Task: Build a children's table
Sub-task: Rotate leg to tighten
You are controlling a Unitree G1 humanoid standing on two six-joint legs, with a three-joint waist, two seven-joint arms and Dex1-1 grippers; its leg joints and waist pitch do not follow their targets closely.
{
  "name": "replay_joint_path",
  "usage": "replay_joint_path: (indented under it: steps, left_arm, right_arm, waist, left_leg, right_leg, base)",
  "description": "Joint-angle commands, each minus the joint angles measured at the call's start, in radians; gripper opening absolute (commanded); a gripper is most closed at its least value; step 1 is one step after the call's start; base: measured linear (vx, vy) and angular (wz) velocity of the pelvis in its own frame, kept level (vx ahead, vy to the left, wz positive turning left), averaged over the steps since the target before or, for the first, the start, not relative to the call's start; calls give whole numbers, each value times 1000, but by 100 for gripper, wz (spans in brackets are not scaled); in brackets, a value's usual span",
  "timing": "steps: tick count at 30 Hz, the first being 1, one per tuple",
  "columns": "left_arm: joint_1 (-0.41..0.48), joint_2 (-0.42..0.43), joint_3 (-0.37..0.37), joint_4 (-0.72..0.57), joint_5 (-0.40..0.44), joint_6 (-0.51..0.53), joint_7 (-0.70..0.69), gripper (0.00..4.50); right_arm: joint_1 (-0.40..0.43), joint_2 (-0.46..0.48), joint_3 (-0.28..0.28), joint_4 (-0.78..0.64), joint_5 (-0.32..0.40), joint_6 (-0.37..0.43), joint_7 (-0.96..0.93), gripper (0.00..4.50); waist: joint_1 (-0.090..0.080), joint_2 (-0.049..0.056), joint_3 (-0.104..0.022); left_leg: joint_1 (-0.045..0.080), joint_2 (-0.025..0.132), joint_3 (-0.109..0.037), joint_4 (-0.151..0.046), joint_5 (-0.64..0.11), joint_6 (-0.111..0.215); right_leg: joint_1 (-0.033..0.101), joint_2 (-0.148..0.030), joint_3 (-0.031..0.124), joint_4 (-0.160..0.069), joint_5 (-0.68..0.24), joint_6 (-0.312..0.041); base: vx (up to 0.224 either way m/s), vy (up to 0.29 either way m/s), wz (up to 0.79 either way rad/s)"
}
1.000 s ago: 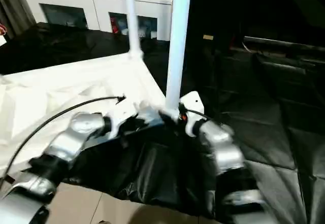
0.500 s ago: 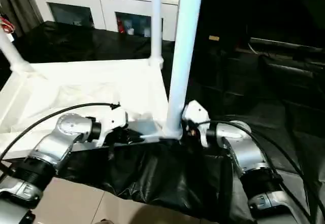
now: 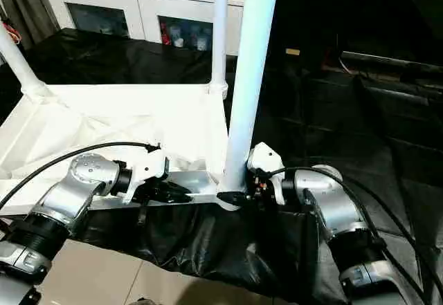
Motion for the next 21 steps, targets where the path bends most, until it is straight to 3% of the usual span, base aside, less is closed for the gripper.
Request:
replay_joint_path:
  steps: [1,3,6,7,10,13,18,19,21]
  left_arm:
    - [-31,-36,21,-20,-20,-16,78,0]
    - [-37,-47,27,-9,-13,-13,108,0]
    - [-69,-100,46,35,17,9,241,0]
    - [-77,-114,49,46,25,17,273,0]
    - [-102,-155,55,73,45,37,363,0]
    - [-135,-226,63,101,68,72,494,0]
    - [-142,-277,56,107,81,76,557,0]
    - [-137,-292,51,105,83,65,563,0]
    - [-134,-295,50,104,83,61,561,0]
  right_arm:
    - [13,42,21,-5,-13,1,-63,272]
    - [13,60,20,4,-24,-2,-100,271]
    - [-3,158,3,73,-77,12,-316,269]
    - [-10,186,-6,95,-88,20,-377,269]
    - [-35,260,-32,154,-105,28,-540,269]
    - [-85,369,-81,226,-102,54,-760,269]
    - [-126,437,-109,263,-91,40,-838,269]
    - [-134,448,-108,262,-94,10,-832,324]
    - [-134,448,-106,260,-95,-2,-826,338]
  waist:
    - [-1,-9,-73]
    - [-5,-9,-70]
    - [-14,-8,-68]
    - [-17,-11,-68]
    - [-30,-7,-66]
    - [-39,-6,-71]
    - [-31,-5,-76]
    - [-31,-7,-76]
    - [-29,-8,-77]
  left_leg:
    - [15,53,-26,-60,-157,68]
    - [16,52,-27,-61,-173,58]
    - [20,50,-30,-63,-192,30]
    - [18,48,-32,-65,-201,21]
    - [23,49,-33,-66,-220,8]
    - [22,48,-32,-66,-198,6]
    - [18,47,-27,-61,-150,37]
    - [17,48,-27,-61,-144,41]
    - [15,47,-26,-61,-132,51]
  right_leg:
    - [52,-95,63,-81,-247,-164]
    - [49,-96,62,-86,-282,-159]
    - [46,-96,62,-91,-333,-149]
    - [51,-98,60,-94,-357,-138]
    - [44,-97,63,-95,-356,-145]
    - [48,-96,65,-89,-304,-159]
    - [53,-98,68,-82,-212,-171]
    - [54,-98,68,-80,-201,-171]
    - [55,-99,68,-76,-177,-176]
  base:
    - [0,0,0]
    - [0,0,0]
    - [0,0,0]
    - [0,0,0]
    - [0,0,0]
    - [0,0,0]
    - [0,0,0]
    - [0,0,0]
    - [0,0,0]
